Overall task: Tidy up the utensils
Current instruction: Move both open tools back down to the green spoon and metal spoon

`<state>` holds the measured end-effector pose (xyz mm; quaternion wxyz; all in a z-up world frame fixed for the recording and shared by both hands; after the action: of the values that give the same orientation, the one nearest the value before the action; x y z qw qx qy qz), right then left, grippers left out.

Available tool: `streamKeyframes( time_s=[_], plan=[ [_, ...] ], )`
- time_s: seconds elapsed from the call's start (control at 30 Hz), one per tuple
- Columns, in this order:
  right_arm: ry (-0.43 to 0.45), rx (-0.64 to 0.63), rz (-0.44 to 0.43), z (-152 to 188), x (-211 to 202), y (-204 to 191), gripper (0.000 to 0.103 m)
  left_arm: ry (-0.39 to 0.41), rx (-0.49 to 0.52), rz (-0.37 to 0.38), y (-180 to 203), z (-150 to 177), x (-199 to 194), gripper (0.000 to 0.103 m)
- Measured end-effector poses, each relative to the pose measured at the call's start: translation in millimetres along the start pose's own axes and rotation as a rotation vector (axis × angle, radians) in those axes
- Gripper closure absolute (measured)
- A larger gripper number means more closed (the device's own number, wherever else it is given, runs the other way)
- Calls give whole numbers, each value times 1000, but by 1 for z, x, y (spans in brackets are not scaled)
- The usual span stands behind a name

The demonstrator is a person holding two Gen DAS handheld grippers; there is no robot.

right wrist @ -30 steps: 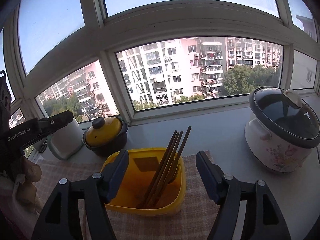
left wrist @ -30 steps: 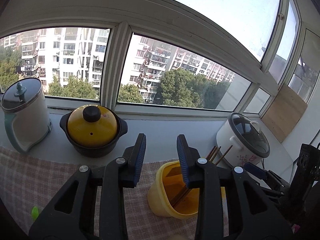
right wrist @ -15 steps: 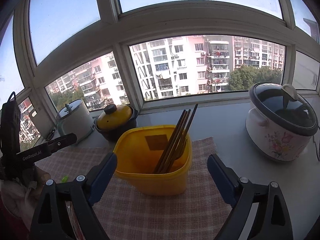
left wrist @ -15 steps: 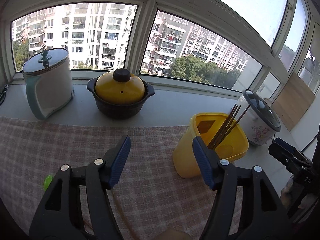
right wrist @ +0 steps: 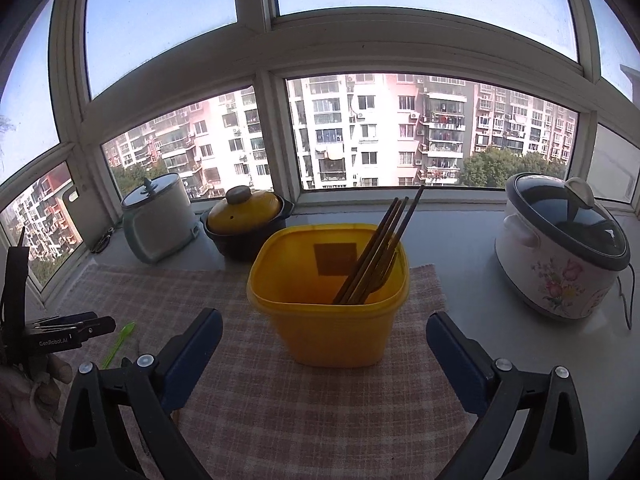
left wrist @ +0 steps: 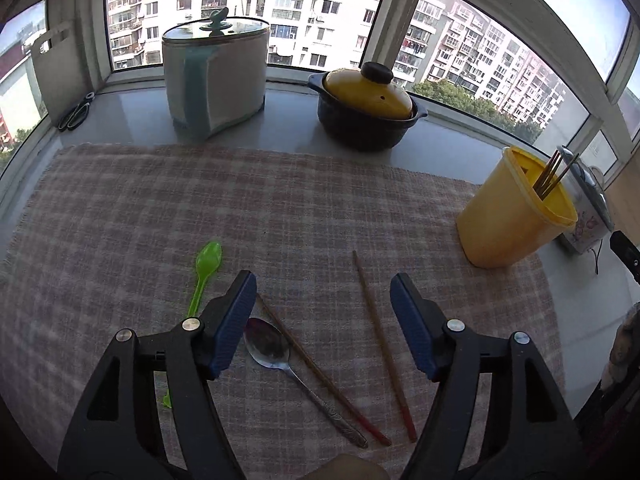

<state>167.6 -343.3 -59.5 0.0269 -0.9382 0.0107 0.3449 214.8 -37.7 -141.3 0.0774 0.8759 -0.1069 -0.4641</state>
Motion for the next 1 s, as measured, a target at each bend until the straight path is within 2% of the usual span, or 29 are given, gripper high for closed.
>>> streamKeyframes(
  time_s=[0.27,0.47,0.6,0.63,0.7,0.8,1.0],
  plan=[
    [-18,-67,-36,13,5,-32,0,-20,-30,-70,-49,28,-14,32],
    [-38,-143,-71,20,10,-63,0,-63,-45,-72,-71,49,-12,32],
    [-89,-203,-109,28,21,-86,1,-84,-42,-68,-79,57,-8,44],
    [-105,-212,-124,30,24,-91,2,-90,-48,-55,-81,58,-6,48],
    [-142,-223,-156,34,31,-100,4,-105,-66,-30,-85,57,-2,51],
    [-206,-224,-191,42,45,-114,13,-114,-65,-18,-90,54,3,59],
    [-337,-217,-268,64,71,-138,30,-138,-40,6,-98,45,15,63]
  ],
)
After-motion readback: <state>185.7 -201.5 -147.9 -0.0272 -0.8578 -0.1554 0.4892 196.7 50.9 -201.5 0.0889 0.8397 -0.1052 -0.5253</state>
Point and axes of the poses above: each gripper's, at about its wrist camera, not at the fingertips, and x roughly the way its jaws point, y to its right, z to its underside, the point moved 4 cm from there along x, roughly the way its jaws point, and after that the axes turned 3 degrees about z, right-handed, at the moved point
